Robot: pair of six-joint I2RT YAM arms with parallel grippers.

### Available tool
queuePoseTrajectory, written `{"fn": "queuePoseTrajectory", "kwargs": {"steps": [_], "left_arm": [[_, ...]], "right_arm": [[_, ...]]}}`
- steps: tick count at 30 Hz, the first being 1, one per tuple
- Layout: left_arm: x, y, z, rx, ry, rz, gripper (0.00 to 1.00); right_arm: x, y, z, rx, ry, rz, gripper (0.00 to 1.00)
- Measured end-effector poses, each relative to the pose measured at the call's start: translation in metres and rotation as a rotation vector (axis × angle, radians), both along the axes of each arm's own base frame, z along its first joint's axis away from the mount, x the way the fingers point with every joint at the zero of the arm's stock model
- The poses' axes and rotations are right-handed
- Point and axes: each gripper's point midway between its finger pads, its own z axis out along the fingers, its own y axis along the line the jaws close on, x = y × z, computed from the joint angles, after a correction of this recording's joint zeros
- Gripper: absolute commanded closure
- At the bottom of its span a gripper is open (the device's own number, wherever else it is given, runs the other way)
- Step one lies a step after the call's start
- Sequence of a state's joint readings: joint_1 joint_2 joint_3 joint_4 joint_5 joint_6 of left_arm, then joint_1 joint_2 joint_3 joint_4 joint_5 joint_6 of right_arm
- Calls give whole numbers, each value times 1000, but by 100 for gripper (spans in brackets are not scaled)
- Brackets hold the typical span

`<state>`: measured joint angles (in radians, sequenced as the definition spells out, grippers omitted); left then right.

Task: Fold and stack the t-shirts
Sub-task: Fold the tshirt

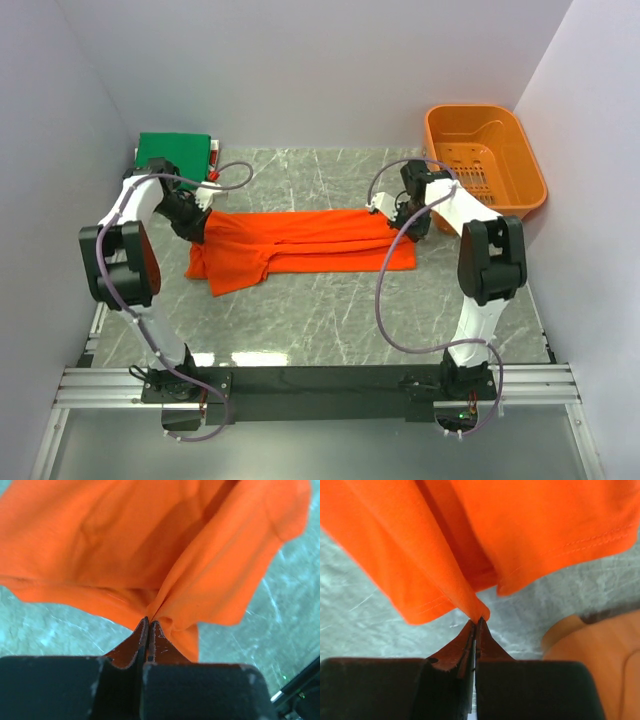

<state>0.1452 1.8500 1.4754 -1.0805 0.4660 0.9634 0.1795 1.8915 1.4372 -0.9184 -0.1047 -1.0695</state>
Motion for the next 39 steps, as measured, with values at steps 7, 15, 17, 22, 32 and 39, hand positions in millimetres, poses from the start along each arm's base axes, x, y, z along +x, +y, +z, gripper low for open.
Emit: {"fn": "queuePoseTrajectory", "kwargs": {"steps": [7, 15, 17, 22, 32, 39], "left_arm": [[17, 2, -22, -9, 31, 46, 71], [22, 13, -6, -41, -22, 122, 52], [15, 13, 8, -47, -56, 136, 52], [-21, -4, 32, -78, -113, 138, 49], [-117, -50, -29, -14, 66, 52, 47], [-121, -52, -52, 59, 67, 104, 45]], "right_arm": [[19, -2, -16, -37, 14, -54, 39], [41, 5, 6, -11, -49, -156, 43], [40, 10, 16, 23, -53, -182, 50], [21, 19, 28, 80, -32, -220, 69], [-15, 22, 12, 95, 90, -326, 73], [-21, 24, 7, 101, 111, -366, 73]]}}
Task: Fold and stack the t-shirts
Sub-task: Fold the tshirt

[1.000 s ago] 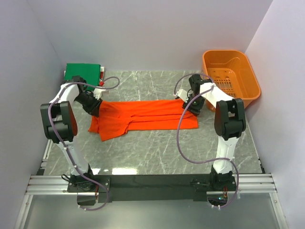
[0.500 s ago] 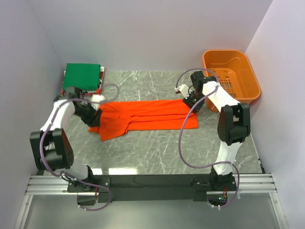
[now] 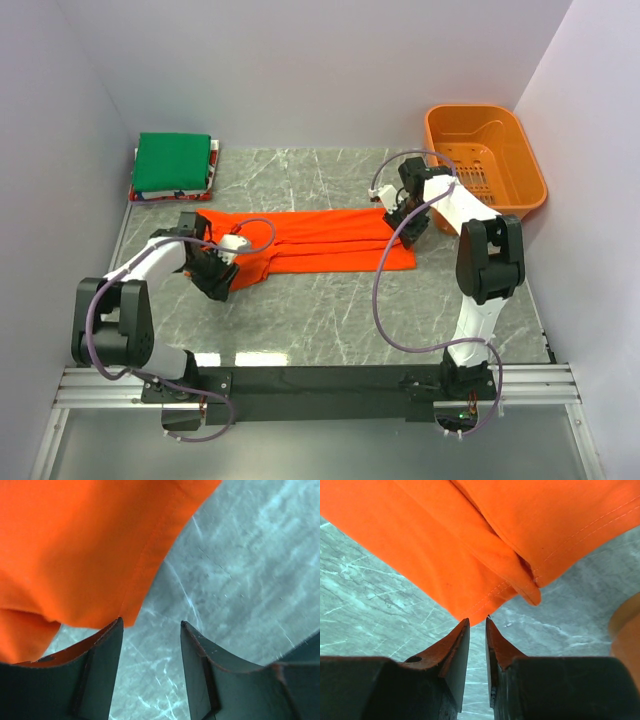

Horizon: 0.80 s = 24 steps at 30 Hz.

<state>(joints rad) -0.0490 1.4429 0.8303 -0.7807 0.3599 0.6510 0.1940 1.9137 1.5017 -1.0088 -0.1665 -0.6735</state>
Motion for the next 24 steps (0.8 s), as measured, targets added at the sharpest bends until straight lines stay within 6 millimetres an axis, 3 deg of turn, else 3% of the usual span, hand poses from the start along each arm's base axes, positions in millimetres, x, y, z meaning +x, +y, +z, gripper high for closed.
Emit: {"fn": "queuePoseTrajectory", "kwargs": {"steps": [7, 10, 11, 13, 20, 22, 24], "left_arm": [[17, 3, -17, 83, -26, 43, 56], [25, 7, -19, 123, -50, 56, 74], [27, 8, -20, 134, -56, 59, 86], [30, 10, -20, 157, -63, 58, 99], [22, 0, -7, 116, 36, 26, 99], [32, -7, 13, 77, 46, 23, 99], [60, -15, 39, 37, -3, 26, 99]], "right_arm": [[-2, 0, -2, -1, 5, -3, 74], [-1, 0, -2, -1, 5, -3, 74], [-2, 0, -2, -1, 5, -3, 74], [-1, 0, -2, -1, 5, -3, 73], [2, 0, -1, -3, 2, 4, 74], [5, 0, 1, -3, -1, 3, 74], [11, 0, 4, -2, -18, 6, 74]]}}
